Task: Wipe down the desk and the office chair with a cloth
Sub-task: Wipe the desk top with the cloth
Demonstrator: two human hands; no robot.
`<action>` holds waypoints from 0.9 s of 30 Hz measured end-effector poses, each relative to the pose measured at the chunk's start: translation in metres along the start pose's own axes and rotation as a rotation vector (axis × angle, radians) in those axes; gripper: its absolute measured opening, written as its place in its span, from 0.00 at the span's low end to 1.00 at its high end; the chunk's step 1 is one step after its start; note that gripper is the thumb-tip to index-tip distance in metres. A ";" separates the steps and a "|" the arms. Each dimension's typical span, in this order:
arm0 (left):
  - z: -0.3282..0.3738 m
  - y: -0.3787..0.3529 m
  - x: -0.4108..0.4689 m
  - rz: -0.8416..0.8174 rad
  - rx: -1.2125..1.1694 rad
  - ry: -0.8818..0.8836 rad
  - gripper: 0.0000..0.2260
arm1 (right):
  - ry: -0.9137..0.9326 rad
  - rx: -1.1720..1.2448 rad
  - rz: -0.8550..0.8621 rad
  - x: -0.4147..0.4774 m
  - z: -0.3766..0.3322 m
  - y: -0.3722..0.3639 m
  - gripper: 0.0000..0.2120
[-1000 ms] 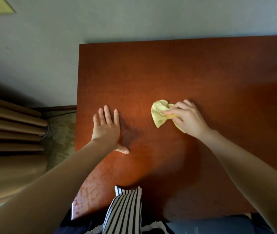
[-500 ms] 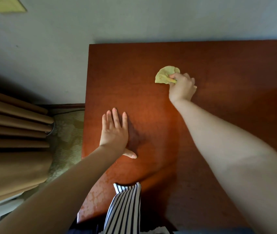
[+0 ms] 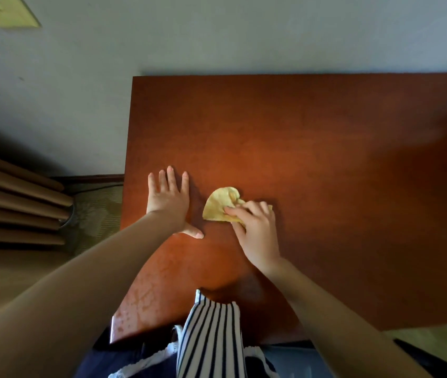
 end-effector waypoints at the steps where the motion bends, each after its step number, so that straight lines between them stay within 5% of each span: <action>1: 0.001 0.002 -0.001 0.005 0.016 0.000 0.63 | 0.031 0.014 -0.012 -0.012 0.000 0.002 0.16; 11: 0.031 0.016 -0.003 0.085 0.033 -0.130 0.59 | 0.332 0.010 -0.123 -0.091 0.046 0.035 0.12; 17: 0.044 0.016 0.009 0.071 0.047 -0.158 0.62 | 0.131 -0.088 0.059 -0.046 0.094 0.057 0.16; 27: 0.050 0.009 0.016 0.068 0.070 -0.187 0.63 | -0.242 -0.179 0.035 0.087 0.147 0.058 0.14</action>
Point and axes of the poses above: each hand's wrist, its own x-axis towards the middle knuckle, its own y-axis out of the back of the hand, z = x × y, the point moved 5 cm from there along x, towards the middle knuckle, and after that the axes turned 4 degrees about -x, right-handed, at the moved point
